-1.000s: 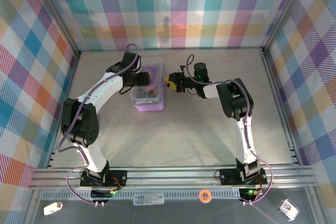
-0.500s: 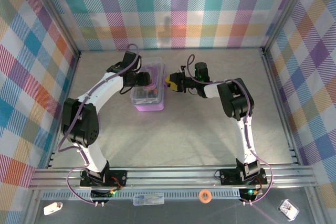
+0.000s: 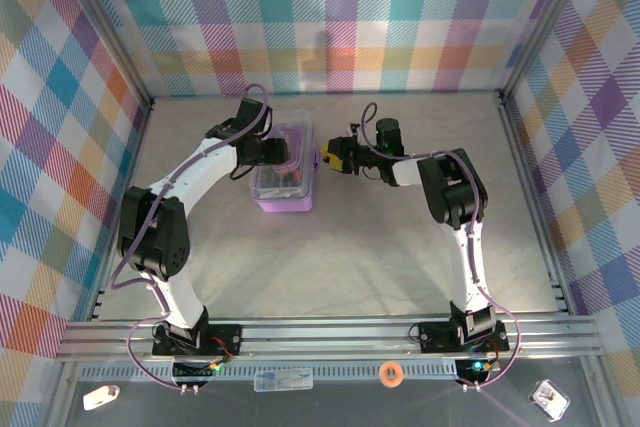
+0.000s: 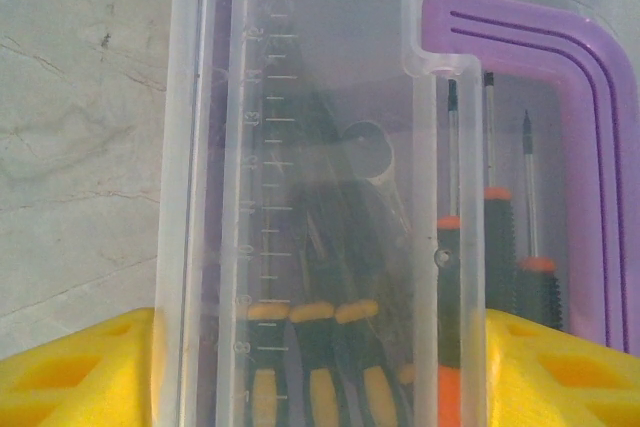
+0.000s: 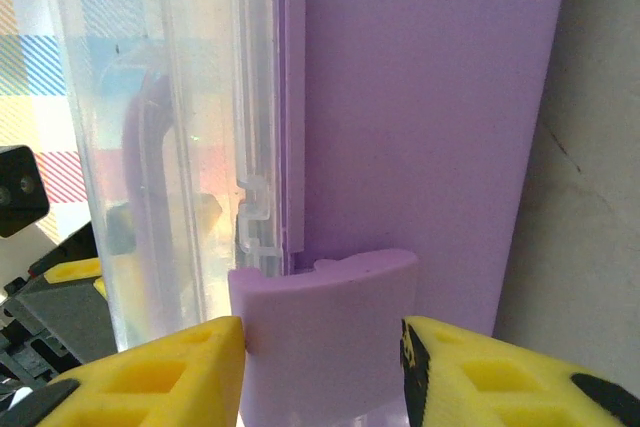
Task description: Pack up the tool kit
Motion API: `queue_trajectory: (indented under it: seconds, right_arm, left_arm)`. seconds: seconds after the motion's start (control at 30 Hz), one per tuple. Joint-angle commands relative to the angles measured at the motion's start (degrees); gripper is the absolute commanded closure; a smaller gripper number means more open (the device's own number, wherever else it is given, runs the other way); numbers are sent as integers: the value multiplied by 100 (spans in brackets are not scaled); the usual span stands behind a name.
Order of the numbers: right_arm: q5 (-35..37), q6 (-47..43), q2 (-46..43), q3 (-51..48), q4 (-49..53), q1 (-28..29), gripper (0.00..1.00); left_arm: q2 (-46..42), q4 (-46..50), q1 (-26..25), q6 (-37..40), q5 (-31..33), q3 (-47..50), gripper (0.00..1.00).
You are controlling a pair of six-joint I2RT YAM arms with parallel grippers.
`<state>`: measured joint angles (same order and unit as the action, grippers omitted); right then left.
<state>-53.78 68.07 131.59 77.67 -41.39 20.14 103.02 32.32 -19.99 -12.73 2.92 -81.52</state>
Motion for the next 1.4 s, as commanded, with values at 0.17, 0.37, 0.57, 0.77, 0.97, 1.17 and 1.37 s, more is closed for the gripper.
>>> queue_trajectory:
  seconds: [0.17, 0.37, 0.57, 0.77, 0.97, 1.17, 1.37]
  right_arm:
    - [55, -66, -178, 140, -19, -17, 55]
    - [8, 171, -151, 278, -185, 24, 55]
    - [22, 355, -239, 321, -379, 135, 56]
    - [14, 472, -135, 296, -548, 208, 56]
    - [26, 686, -97, 209, -836, 209, 56]
    - [51, 302, -273, 132, -311, 155, 56]
    - [176, -613, -429, -92, 851, -76, 51]
  left_arm:
    - [895, 1714, -128, -220, -729, 665, 79]
    - [950, 1667, -131, -212, -746, 707, 79]
    - [1163, 1891, -215, -309, -203, 594, 82]
    - [1489, 2115, -301, -471, 184, 368, 85]
    - [1709, 2099, -387, -467, 200, 354, 86]
    - [1778, 1935, -418, -436, 143, 478, 87]
    - [1717, 1567, -334, -414, -314, 770, 89]
